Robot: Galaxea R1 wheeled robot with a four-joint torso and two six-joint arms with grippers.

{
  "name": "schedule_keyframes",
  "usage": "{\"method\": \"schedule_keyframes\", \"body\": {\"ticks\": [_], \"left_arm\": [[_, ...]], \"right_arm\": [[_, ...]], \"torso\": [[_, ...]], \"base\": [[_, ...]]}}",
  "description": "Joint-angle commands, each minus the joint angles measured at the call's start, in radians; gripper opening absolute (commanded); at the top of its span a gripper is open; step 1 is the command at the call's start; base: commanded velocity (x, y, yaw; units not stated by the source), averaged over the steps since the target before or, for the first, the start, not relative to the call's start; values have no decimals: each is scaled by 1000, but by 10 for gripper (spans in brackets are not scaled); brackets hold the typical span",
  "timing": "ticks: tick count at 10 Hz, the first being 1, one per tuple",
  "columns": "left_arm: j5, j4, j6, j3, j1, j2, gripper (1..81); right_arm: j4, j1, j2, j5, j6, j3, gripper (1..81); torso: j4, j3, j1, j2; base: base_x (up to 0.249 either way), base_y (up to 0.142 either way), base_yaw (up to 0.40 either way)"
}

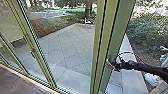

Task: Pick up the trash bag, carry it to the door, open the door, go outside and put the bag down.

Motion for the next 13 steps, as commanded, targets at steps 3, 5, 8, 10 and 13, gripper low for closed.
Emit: {"method": "schedule_keyframes", "body": {"ticks": [3,5,8,10,13], "left_arm": [[91,4,4,12,-2,-2,10],[89,5,4,12,-4,3,10],[89,4,4,11,-4,3,10],[89,4,4,12,-4,4,10],[89,4,4,10,-4,6,10]], "right_arm": [[-89,342,-80,-159,-227,-24,811],[-89,370,-94,-237,-320,-29,811],[-89,405,-115,-306,-403,-24,811],[-89,439,-126,-343,-438,-18,811],[-98,477,-129,-382,-496,-17,811]], "torso": [[0,0,0,0],[0,0,0,0],[-21,0,0,0],[-4,0,1,0],[-21,0,1,1]], "base": [[0,0,0],[0,0,0],[0,0,0],[0,0,0],[0,0,0]]}}
